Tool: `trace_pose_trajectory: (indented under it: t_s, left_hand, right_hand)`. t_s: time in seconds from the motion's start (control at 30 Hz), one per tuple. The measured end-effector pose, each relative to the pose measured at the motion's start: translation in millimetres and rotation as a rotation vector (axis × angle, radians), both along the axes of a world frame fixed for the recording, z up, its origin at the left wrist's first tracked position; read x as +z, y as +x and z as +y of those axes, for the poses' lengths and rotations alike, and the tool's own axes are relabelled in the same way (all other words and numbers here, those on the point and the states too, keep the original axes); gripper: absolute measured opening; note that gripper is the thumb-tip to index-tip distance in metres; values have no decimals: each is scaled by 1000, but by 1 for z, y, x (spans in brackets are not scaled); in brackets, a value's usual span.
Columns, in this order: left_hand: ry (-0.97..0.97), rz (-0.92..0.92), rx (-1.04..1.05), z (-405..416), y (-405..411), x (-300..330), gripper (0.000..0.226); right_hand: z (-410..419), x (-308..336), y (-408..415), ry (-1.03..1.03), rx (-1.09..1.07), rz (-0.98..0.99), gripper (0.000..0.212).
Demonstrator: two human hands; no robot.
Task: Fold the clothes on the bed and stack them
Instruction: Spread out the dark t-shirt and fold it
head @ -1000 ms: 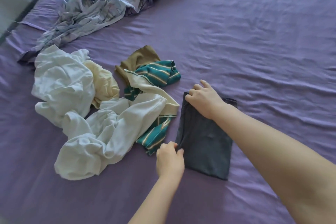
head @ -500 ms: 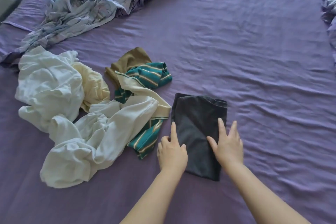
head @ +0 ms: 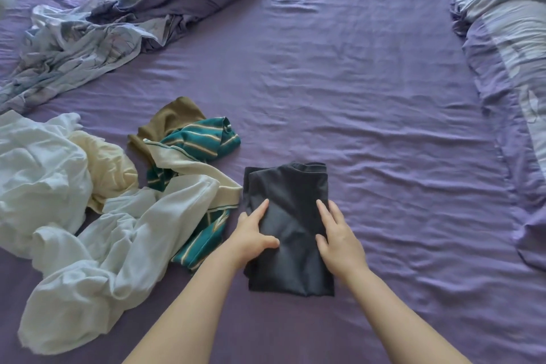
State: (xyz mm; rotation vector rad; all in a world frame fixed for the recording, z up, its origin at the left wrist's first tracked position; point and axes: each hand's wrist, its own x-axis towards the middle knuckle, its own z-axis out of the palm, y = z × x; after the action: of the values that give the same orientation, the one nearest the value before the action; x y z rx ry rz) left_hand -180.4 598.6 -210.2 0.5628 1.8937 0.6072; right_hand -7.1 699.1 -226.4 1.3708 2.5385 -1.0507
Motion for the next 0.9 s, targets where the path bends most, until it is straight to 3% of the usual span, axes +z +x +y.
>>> trace_pose_trajectory:
  t_s: [0.3, 0.47, 0.7, 0.8, 0.9]
  left_hand:
    - [217, -93, -51, 62, 47, 25, 91]
    - [273, -72, -158, 128, 90, 15, 93]
    - [340, -31, -235, 214, 147, 1, 99]
    - [280, -59, -240, 233, 164, -12, 102]
    - [192, -10, -154, 235, 173, -22, 111]
  right_hand:
    - [65, 19, 53, -48, -52, 148, 72]
    - [124, 23, 105, -281, -398, 422, 80]
    - [198, 20, 167, -393, -741, 604, 73]
    - [210, 5, 185, -528, -854, 621, 55]
    - [210, -15, 186, -438, -858, 443, 28]
